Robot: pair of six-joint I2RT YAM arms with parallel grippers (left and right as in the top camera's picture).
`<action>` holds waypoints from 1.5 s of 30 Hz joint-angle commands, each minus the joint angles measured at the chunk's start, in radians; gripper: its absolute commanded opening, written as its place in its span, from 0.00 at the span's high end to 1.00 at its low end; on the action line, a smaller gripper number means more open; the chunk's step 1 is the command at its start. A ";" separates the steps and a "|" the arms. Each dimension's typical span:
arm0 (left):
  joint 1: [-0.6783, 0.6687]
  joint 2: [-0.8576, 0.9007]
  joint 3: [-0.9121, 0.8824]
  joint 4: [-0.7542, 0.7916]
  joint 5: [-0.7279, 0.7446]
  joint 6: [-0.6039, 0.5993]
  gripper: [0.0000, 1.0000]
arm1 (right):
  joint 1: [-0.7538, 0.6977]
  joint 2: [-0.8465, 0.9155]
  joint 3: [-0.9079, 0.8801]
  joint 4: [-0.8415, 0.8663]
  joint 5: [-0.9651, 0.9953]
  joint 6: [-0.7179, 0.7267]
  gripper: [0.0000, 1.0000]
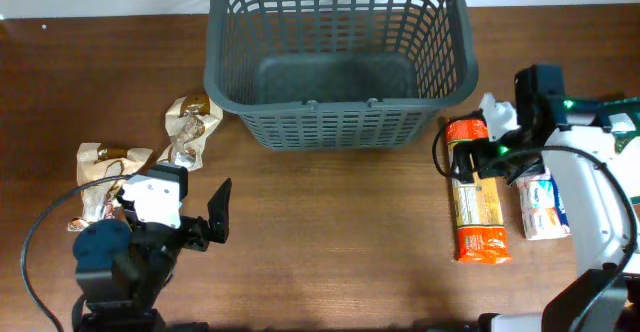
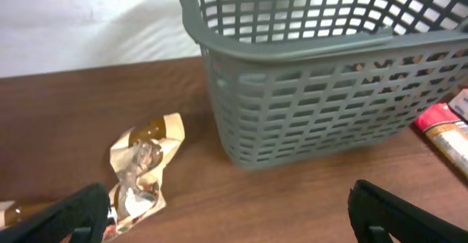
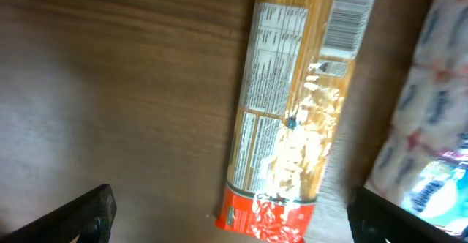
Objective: Pack container
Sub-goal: 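Move the right gripper over the orange spaghetti pack, then lower the right gripper and grasp the spaghetti pack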
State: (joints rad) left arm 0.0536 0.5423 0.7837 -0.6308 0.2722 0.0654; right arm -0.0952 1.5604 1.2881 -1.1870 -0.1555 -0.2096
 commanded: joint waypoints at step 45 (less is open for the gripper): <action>0.001 0.138 0.008 0.003 -0.079 0.046 0.01 | -0.129 -0.062 -0.495 0.497 0.017 0.069 0.01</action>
State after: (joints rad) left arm 0.0536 0.6773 0.7837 -0.6312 0.2058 0.0906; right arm -0.2203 1.4769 0.8139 -0.6998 -0.1112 -0.1345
